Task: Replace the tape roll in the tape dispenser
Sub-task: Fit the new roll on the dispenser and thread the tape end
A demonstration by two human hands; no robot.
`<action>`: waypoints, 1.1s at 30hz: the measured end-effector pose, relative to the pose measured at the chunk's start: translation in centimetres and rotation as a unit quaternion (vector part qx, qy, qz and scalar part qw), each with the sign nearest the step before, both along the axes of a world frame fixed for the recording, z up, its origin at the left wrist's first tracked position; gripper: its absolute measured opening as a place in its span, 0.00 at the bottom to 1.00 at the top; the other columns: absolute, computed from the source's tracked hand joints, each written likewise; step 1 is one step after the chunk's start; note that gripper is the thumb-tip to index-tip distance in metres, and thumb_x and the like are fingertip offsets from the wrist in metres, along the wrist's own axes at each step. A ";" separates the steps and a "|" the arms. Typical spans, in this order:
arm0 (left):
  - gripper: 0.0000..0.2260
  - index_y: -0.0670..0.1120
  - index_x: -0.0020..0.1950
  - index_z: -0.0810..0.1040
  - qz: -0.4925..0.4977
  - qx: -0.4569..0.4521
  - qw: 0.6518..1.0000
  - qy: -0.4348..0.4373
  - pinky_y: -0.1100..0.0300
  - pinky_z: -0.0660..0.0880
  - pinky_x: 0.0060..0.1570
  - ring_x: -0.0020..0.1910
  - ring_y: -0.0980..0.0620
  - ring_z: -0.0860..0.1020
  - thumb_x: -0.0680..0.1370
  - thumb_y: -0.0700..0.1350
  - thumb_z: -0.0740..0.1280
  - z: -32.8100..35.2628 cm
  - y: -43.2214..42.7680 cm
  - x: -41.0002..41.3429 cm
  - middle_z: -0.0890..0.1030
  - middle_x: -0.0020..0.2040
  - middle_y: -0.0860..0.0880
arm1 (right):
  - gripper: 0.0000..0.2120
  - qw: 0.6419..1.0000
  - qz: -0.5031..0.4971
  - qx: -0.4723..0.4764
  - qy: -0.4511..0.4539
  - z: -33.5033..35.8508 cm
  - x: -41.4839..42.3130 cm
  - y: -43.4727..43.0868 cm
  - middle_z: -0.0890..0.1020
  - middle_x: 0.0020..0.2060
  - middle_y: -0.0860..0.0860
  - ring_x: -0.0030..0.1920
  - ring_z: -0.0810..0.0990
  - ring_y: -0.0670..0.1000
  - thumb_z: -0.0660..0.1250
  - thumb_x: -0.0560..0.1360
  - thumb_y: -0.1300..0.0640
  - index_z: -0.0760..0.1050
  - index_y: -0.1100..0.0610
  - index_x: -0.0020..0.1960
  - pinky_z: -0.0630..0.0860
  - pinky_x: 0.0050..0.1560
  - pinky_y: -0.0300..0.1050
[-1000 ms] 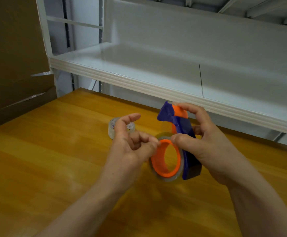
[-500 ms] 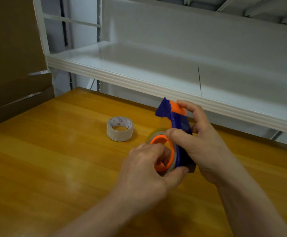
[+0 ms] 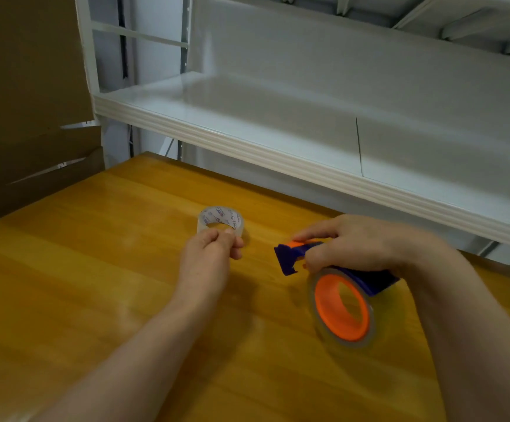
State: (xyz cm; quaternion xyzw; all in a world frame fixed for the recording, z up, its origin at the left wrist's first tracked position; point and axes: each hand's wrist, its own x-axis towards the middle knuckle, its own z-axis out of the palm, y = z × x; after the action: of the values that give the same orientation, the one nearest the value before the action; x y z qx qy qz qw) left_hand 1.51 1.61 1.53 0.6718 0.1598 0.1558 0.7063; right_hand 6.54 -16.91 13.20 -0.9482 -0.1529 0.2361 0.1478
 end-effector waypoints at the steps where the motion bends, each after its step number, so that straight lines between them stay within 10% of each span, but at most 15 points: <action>1: 0.12 0.45 0.42 0.81 0.000 0.001 1.000 0.009 0.58 0.67 0.42 0.41 0.53 0.74 0.82 0.44 0.61 -0.1 0.1 0.2 0.79 0.38 0.48 | 0.24 1.000 0.011 -0.021 0.010 0.0 0.3 0.4 0.84 0.49 0.47 0.42 0.84 0.49 0.72 0.71 0.46 0.75 0.34 0.65 0.78 0.41 0.43; 9: 0.11 0.51 0.45 0.78 -0.063 0.106 0.991 0.052 0.61 0.69 0.40 0.46 0.54 0.78 0.82 0.39 0.61 -1.4 -0.7 1.1 0.82 0.45 0.50 | 0.20 0.985 0.070 -0.154 0.038 -1.8 1.4 4.1 0.84 0.57 0.50 0.48 0.84 0.51 0.70 0.71 0.46 0.81 0.42 0.63 0.80 0.49 0.47; 23: 0.25 0.50 0.59 0.77 -0.089 0.229 0.967 0.064 0.57 0.73 0.45 0.49 0.52 0.74 0.70 0.27 0.58 -2.1 -0.6 1.6 0.78 0.53 0.51 | 0.49 0.980 0.052 -0.190 0.016 -3.6 1.0 4.4 0.75 0.61 0.52 0.43 0.79 0.50 0.70 0.72 0.42 0.40 0.36 0.81 0.74 0.40 0.45; 33: 0.26 0.51 0.60 0.76 -0.073 0.235 0.967 0.058 0.54 0.76 0.54 0.54 0.51 0.74 0.70 0.26 0.59 -2.0 -0.6 1.5 0.78 0.53 0.52 | 0.47 0.974 0.065 -0.216 0.006 -3.3 1.3 4.5 0.72 0.70 0.53 0.55 0.79 0.55 0.72 0.72 0.38 0.48 0.39 0.82 0.78 0.52 0.48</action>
State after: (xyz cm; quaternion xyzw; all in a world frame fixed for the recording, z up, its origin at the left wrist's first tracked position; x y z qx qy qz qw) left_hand 2.97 1.00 -0.43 0.8367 0.1096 0.0981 0.5275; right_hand 7.89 -12.38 9.92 -0.9441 -0.1590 0.2789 -0.0755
